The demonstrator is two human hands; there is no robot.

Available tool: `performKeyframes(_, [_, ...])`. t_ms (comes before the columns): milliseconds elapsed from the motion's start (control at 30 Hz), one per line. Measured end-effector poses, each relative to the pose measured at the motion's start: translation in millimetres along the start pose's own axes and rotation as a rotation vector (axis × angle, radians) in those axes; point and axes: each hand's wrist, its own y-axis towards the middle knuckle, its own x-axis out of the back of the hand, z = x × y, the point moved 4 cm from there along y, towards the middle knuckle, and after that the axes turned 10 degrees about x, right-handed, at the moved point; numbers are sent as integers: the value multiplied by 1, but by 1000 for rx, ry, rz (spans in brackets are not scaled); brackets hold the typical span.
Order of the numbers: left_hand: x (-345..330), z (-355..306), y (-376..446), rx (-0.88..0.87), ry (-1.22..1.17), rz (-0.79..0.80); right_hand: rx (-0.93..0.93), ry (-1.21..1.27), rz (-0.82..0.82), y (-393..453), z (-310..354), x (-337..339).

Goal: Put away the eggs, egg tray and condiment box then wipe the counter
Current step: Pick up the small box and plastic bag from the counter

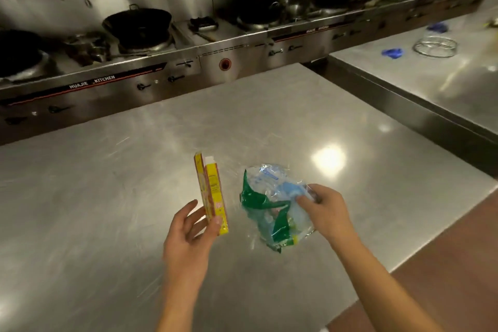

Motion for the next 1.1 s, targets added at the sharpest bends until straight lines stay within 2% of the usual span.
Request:
performKeyframes(167, [-21, -4, -14, 18, 12, 139, -73, 167, -156, -35, 9, 47])
performKeyframes(367, [-78, -38, -42, -69, 73, 300, -106, 372, -361, -70, 7, 120])
performKeyframes(600, [-200, -48, -111, -155, 66, 517, -118, 424, -546, -123, -32, 248])
performKeyframes(733, [-277, -40, -171, -163, 55, 650, -121, 586, -663, -162, -59, 328])
performKeyframes(933, [-369, -20, -251, -146, 64, 716, -115, 634, -740, -211, -107, 437])
performKeyframes(1100, [-436, -1, -303, -140, 127, 788, -150, 659, -806, -249, -151, 501])
